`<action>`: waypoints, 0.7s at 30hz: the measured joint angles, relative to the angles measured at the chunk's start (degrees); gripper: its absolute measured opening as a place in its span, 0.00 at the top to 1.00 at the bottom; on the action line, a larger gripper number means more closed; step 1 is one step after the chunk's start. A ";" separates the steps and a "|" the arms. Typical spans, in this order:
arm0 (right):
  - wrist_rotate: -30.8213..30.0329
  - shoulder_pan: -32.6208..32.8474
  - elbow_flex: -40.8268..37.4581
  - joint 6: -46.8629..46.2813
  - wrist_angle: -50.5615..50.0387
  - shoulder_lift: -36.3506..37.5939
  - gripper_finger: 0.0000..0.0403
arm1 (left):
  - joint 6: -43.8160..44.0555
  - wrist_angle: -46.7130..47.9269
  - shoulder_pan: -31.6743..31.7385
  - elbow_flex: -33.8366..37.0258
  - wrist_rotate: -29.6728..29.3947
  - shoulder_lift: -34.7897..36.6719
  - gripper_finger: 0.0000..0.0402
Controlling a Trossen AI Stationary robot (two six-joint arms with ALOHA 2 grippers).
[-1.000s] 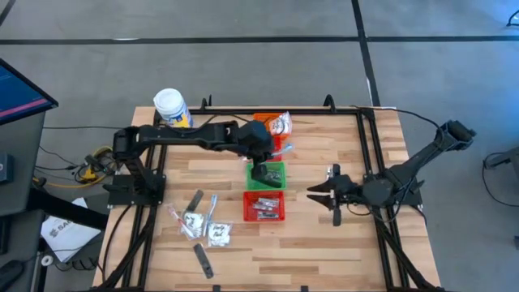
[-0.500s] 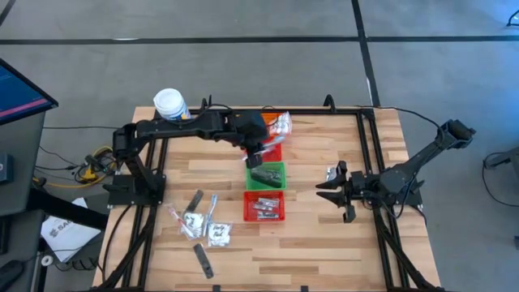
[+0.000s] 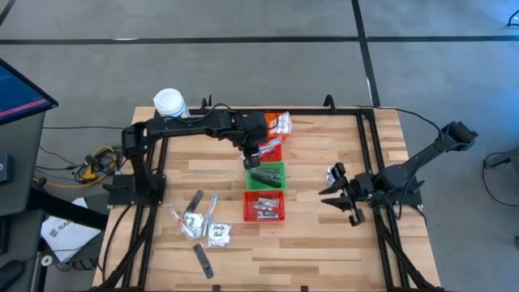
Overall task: Pick & Place Travel size toiletries
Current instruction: Put the blue toothbrush into the top red basket
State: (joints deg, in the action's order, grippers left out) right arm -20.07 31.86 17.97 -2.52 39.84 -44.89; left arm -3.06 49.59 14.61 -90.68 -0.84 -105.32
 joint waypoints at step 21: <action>8.47 -2.43 -11.40 3.91 30.17 -0.52 0.77 | -3.59 26.48 2.23 -24.55 -2.74 -18.70 0.98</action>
State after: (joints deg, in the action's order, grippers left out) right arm -11.60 29.43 6.57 1.39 70.01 -45.41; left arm -6.66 76.07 16.84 -115.23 -3.58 -124.02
